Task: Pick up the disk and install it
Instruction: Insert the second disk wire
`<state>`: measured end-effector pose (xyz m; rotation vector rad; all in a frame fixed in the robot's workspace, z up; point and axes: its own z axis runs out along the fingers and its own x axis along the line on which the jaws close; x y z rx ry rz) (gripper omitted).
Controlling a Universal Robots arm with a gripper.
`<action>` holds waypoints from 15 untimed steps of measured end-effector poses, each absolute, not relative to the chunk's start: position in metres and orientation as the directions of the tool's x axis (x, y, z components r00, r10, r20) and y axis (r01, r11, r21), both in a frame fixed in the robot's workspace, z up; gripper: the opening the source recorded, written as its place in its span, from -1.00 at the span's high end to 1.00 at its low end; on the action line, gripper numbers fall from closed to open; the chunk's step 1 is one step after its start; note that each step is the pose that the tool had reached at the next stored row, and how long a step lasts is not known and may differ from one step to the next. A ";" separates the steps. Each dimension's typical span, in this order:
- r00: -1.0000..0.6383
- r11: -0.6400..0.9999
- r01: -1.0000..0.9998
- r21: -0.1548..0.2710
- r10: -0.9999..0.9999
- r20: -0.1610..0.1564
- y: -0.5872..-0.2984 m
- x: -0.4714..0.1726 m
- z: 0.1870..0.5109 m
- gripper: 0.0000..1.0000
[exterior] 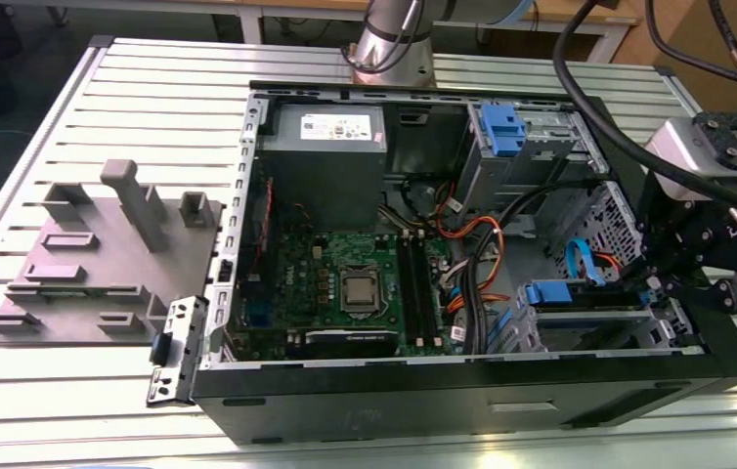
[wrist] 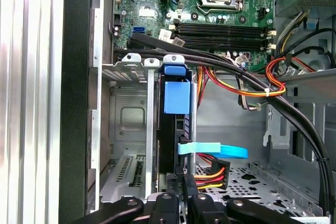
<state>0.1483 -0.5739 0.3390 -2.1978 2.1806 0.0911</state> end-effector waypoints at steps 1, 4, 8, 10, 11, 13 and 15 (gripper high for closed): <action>0.007 -0.008 -1.000 0.010 -0.997 -0.073 -0.574 0.148 0.339 0.68; 0.007 -0.008 -1.000 0.010 -0.997 -0.073 -0.574 0.148 0.339 0.68; 0.008 -0.008 -1.000 0.010 -0.997 -0.074 -0.574 0.144 0.339 0.68; 0.007 -0.008 -1.000 0.010 -0.997 -0.074 -0.573 0.142 0.339 0.68; 0.007 -0.008 -1.000 0.010 -0.997 -0.075 -0.573 0.142 0.339 0.68; 0.008 -0.008 -1.000 0.010 -0.997 -0.076 -0.572 0.141 0.339 0.68; 0.008 -0.008 -1.000 0.010 -0.997 -0.076 -0.572 0.141 0.339 0.68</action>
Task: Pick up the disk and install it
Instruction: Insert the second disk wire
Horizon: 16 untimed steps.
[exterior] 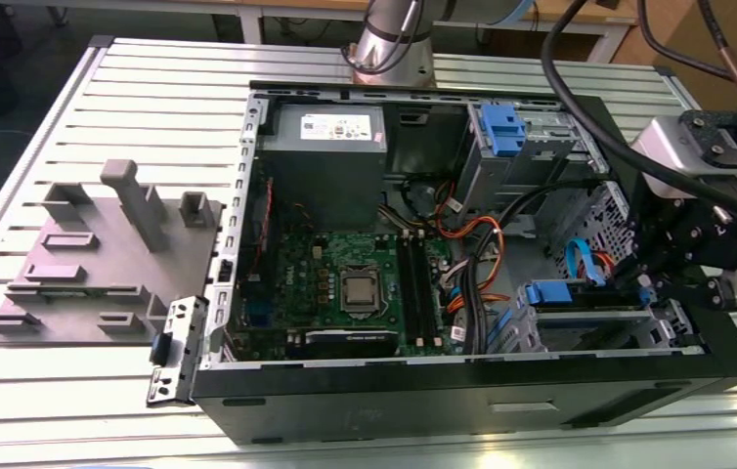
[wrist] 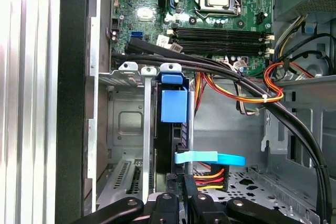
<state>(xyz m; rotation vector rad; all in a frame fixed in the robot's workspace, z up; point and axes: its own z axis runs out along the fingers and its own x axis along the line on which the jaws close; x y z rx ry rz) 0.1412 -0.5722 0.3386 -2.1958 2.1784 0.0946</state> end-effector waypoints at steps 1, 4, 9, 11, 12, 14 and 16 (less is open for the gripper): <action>0.008 -0.008 -1.000 0.010 -0.997 -0.077 -0.572 0.141 0.338 0.68; 0.008 -0.008 -1.000 0.010 -0.997 -0.078 -0.572 0.141 0.337 0.68; 0.008 -0.008 -1.000 0.010 -0.997 -0.080 -0.572 0.141 0.336 0.68; 0.008 -0.008 -1.000 0.010 -0.997 -0.080 -0.572 0.141 0.335 0.68; 0.008 -0.008 -1.000 0.010 -0.997 -0.080 -0.572 0.141 0.334 0.68; 0.008 -0.008 -1.000 0.010 -0.997 -0.079 -0.572 0.141 0.334 0.68; 0.008 -0.008 -1.000 0.010 -0.997 -0.080 -0.572 0.141 0.334 0.68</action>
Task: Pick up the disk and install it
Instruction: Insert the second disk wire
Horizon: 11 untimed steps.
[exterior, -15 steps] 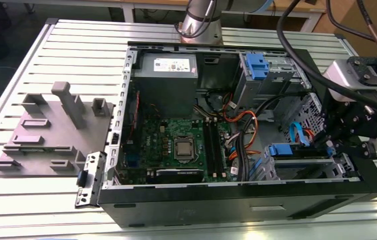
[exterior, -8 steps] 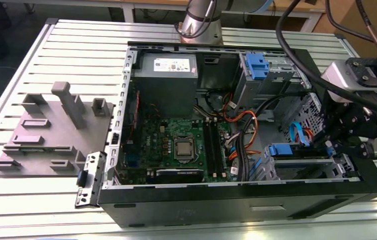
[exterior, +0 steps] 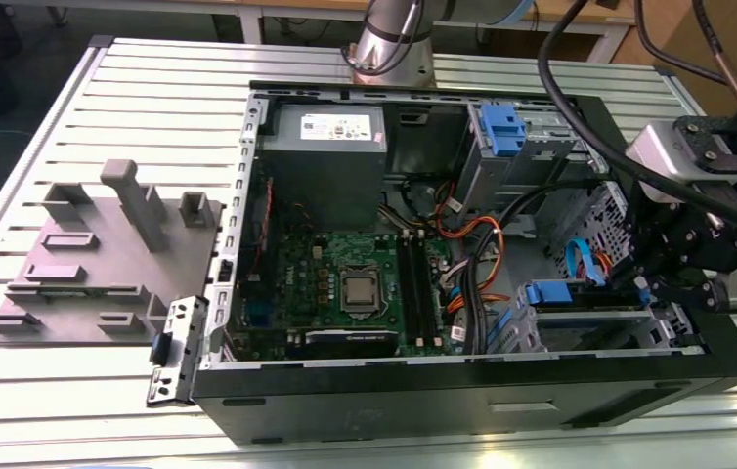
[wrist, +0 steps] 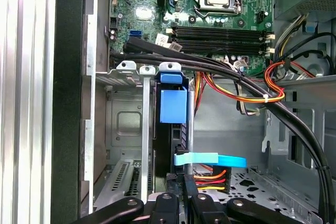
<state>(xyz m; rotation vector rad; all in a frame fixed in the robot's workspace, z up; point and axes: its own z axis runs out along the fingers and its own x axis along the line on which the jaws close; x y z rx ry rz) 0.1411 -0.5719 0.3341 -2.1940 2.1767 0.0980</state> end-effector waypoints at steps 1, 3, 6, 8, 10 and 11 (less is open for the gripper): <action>0.007 -0.008 -1.000 0.010 -0.997 -0.080 -0.572 0.141 0.334 0.68; 0.007 -0.008 -1.000 0.010 -0.997 -0.080 -0.572 0.141 0.334 0.68; 0.008 -0.008 -1.000 0.010 -0.997 -0.080 -0.572 0.141 0.334 0.68; 0.007 -0.008 -1.000 0.010 -0.997 -0.080 -0.572 0.141 0.334 0.65; 0.007 -0.008 -1.000 0.010 -0.997 -0.080 -0.572 0.141 0.334 0.53; 0.008 -0.008 -1.000 0.010 -0.997 -0.080 -0.572 0.141 0.334 0.53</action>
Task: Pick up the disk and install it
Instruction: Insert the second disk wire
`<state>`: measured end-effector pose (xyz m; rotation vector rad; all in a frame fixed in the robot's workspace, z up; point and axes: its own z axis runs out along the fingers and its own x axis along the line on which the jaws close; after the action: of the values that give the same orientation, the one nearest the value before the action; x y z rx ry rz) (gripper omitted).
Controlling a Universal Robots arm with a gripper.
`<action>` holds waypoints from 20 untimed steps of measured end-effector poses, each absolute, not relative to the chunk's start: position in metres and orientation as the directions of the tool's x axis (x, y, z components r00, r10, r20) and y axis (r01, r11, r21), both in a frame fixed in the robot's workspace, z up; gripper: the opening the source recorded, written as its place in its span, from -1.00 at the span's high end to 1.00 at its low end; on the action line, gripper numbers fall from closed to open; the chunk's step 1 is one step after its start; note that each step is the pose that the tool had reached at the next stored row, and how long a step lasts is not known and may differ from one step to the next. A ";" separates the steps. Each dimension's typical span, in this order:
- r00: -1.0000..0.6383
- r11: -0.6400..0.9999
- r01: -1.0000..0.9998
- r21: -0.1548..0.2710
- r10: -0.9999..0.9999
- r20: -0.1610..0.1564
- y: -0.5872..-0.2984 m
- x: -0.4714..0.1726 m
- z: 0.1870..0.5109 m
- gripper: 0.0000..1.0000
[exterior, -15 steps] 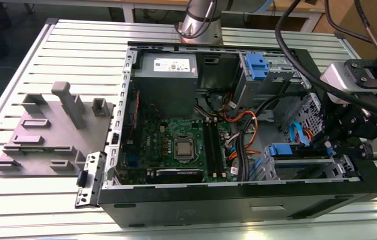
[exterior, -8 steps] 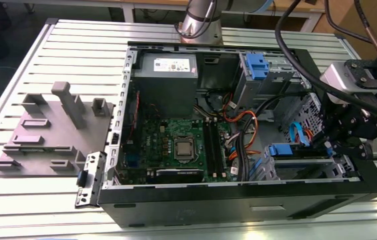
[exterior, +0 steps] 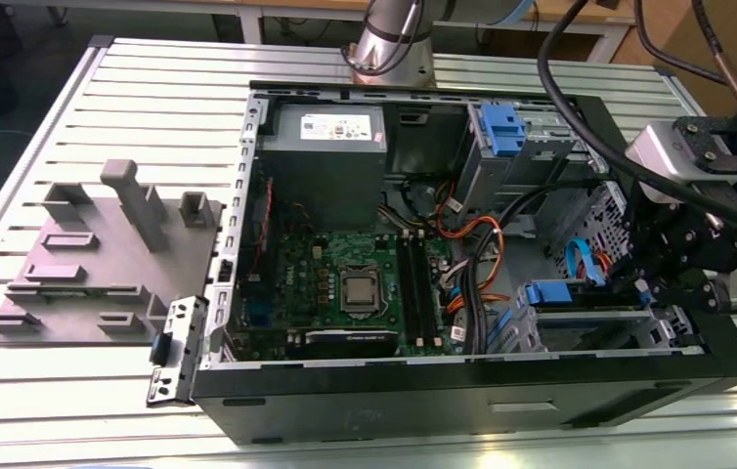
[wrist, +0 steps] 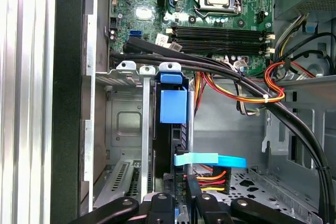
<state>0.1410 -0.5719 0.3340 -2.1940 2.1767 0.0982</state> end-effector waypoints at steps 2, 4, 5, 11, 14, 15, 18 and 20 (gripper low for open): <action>0.007 -0.008 -1.000 0.010 -0.997 -0.080 -0.572 0.141 0.334 0.53; 0.008 -0.008 -1.000 0.010 -0.997 -0.079 -0.572 0.141 0.335 0.53; 0.007 -0.008 -1.000 0.010 -0.997 -0.080 -0.572 0.141 0.336 0.53; 0.007 -0.008 -1.000 0.010 -0.997 -0.080 -0.569 0.141 0.342 0.53; 0.008 -0.008 -1.000 0.010 -0.997 -0.080 -0.568 0.141 0.342 0.53; 0.008 -0.008 -1.000 0.010 -0.997 -0.081 -0.568 0.141 0.342 0.53; 0.008 -0.008 -1.000 0.010 -0.996 -0.084 -0.568 0.141 0.341 0.53; 0.008 -0.008 -1.000 0.010 -0.996 -0.089 -0.568 0.141 0.340 0.53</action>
<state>0.1406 -0.5676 0.3400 -2.1891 2.1717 0.1083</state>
